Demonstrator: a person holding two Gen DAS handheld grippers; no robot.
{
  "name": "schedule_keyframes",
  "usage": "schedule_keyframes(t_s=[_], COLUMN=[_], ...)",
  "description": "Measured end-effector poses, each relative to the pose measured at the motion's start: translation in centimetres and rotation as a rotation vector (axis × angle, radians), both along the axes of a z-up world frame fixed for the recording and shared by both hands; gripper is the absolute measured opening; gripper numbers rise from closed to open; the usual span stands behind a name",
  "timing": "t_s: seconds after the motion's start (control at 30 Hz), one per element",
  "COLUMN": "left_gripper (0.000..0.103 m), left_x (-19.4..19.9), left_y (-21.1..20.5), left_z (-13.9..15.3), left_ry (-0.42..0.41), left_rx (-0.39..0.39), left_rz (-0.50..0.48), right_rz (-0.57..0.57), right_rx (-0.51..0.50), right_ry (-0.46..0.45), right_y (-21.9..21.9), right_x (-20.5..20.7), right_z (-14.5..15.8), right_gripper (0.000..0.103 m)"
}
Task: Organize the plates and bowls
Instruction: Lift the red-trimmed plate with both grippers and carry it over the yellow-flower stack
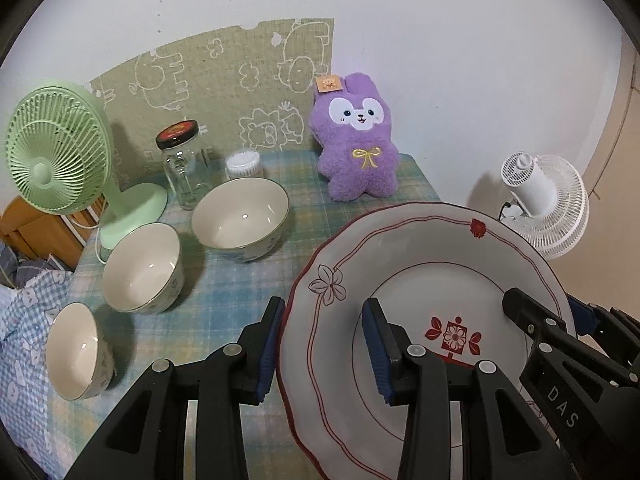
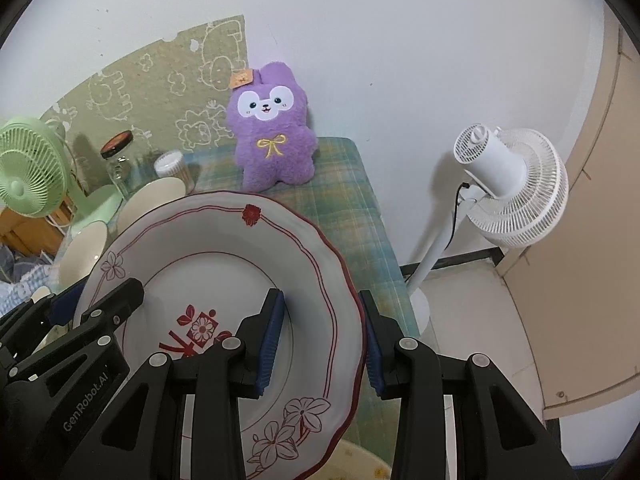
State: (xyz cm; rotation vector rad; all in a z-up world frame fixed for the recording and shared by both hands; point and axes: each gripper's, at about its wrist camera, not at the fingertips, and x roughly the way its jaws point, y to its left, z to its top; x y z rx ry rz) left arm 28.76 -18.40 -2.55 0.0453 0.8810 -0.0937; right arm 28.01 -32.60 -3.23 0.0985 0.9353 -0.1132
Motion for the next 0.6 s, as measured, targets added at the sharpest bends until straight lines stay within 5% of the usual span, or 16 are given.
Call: schedule_keyframes(t_s=[0.6], left_gripper=[0.040], left_x=[-6.9], left_y=[-0.4], left_z=[-0.1], left_ry=[0.012], left_rx=[-0.008], left_rz=[-0.065], right_rz=[-0.055], right_rx=[-0.033], right_ry=[0.005], right_y=[0.4], right_x=[-7.8], right_z=[1.1], right_gripper=[0.040])
